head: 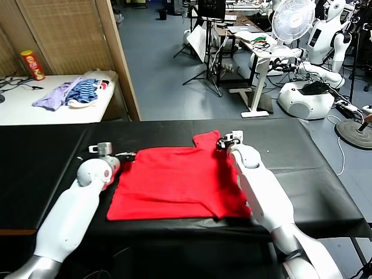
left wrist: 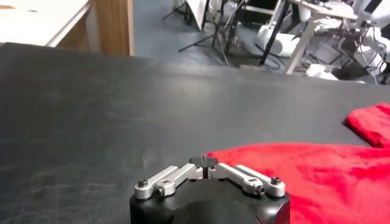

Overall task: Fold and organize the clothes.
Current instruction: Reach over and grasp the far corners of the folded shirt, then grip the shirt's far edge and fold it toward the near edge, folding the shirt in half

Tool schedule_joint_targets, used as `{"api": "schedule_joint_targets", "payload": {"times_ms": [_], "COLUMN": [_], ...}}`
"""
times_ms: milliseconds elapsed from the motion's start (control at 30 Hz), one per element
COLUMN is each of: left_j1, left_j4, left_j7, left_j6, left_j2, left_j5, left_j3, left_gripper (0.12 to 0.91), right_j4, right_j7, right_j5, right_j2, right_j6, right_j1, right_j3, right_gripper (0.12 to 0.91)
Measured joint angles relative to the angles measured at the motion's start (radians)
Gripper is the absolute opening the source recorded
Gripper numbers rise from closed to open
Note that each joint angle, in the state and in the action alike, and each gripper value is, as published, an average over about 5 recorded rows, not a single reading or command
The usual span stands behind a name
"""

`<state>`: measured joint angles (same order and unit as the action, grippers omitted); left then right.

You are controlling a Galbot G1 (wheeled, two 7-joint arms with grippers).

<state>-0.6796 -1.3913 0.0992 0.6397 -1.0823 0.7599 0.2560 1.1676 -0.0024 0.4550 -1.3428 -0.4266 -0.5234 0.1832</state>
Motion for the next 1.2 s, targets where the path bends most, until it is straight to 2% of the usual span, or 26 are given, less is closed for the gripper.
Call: {"api": "schedule_joint_targets", "payload": {"times_ms": [167,333,600,800,967,1200], "left_j1": [-0.021,-0.06,-0.2,-0.333,-0.44,-0.588], "left_j4": [-0.045,-0.117,-0.308,-0.459,-0.566,-0.645], "left_j7": [0.002,0.01,0.042,0.065,0.068,0.053], "left_j6": [-0.018,-0.013,0.022,0.052,0.064,0.069], "left_j2": [0.006,0.027,0.076,0.112,0.129,0.132], "left_j5": [-0.019,-0.02,-0.014,-0.019,-0.057,-0.087], "left_j3": [0.027,0.061,0.122,0.171,0.207,0.265], "left_gripper": [0.127,0.127,0.127,0.127,0.127,0.127], "right_j4": [0.145,0.309,0.539,0.679,0.769,0.836], "right_j7": [-0.001,0.027,0.081,0.091,0.122,0.14], "right_j5": [0.039,0.1,0.19,0.205,0.182,0.144], "right_j2": [0.048,0.116,0.239,0.309,0.332,0.328], "right_j6": [-0.009,-0.052,-0.166,-0.251,-0.305,-0.31], "right_j1": [-0.077,-0.17,-0.32,-0.427,-0.512,-0.602], "right_j3": [0.021,0.048,0.083,0.105,0.115,0.123], "right_gripper": [0.123,0.123,0.123,0.123,0.123,0.126]}}
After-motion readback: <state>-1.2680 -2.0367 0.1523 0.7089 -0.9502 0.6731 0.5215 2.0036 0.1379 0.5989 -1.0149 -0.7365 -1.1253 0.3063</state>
